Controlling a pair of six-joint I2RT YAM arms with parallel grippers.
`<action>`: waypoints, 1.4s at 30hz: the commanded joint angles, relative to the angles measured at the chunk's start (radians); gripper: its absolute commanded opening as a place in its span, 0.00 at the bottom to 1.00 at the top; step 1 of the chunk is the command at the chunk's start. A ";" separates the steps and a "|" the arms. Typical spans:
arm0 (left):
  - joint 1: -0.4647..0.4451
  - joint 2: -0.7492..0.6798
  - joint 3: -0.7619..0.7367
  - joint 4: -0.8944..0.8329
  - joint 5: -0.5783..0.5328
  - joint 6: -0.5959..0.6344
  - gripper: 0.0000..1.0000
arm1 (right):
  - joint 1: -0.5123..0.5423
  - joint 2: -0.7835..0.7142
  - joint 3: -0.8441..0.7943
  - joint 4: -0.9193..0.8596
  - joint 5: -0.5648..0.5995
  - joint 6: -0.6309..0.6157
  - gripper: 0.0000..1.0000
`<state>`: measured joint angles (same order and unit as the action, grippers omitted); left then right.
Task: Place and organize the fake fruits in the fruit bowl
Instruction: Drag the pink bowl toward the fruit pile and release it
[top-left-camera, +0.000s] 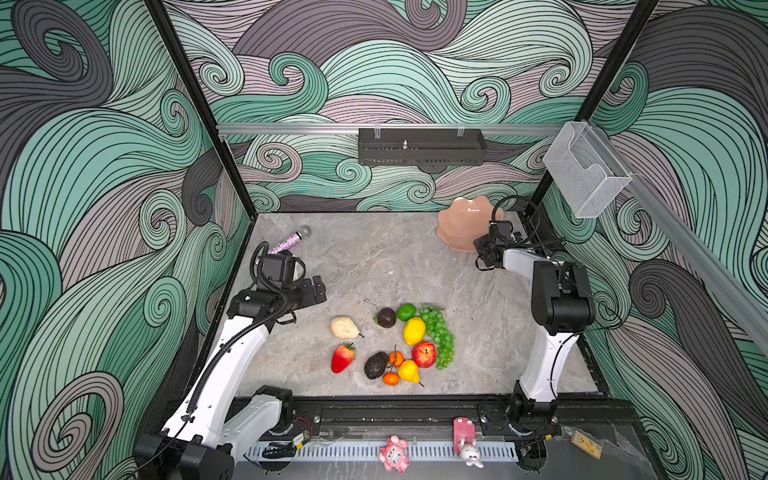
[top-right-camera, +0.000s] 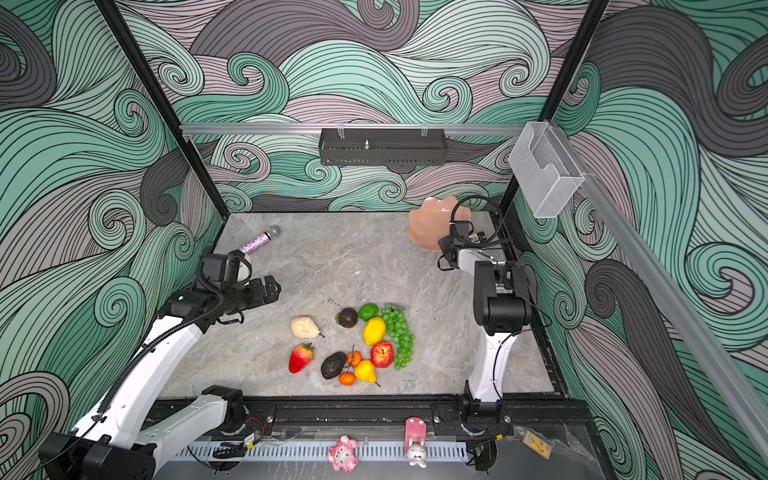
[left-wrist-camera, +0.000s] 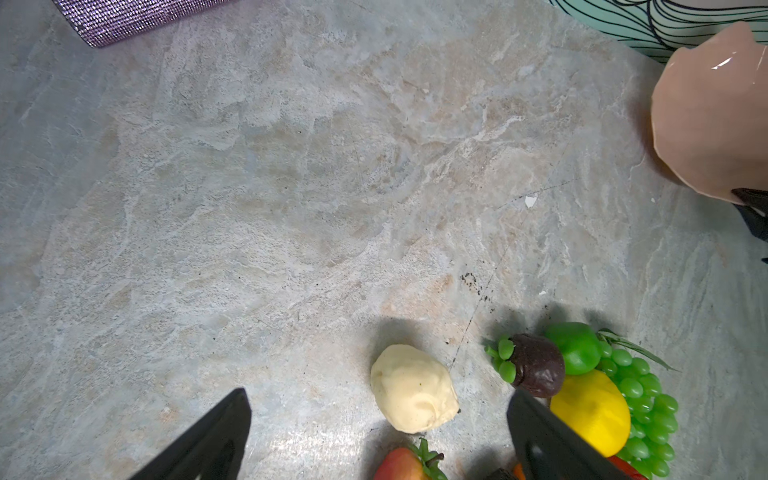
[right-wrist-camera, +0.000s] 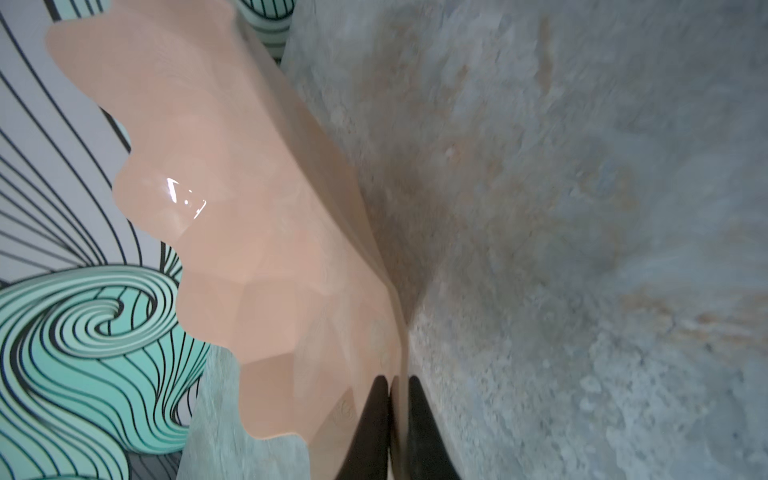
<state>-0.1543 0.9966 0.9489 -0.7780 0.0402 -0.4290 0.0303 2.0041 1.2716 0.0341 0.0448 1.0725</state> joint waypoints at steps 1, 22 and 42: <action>0.021 -0.018 -0.008 0.020 0.041 0.010 0.99 | 0.057 -0.041 -0.032 -0.054 -0.106 -0.069 0.10; 0.152 -0.038 -0.029 0.055 0.155 -0.008 0.99 | 0.391 -0.077 0.025 -0.287 -0.508 -0.217 0.11; 0.158 -0.035 -0.033 0.059 0.161 -0.011 0.99 | 0.410 -0.174 -0.021 -0.381 -0.521 -0.308 0.33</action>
<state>-0.0067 0.9710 0.9138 -0.7216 0.1921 -0.4316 0.4431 1.8645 1.2594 -0.3187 -0.4854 0.7868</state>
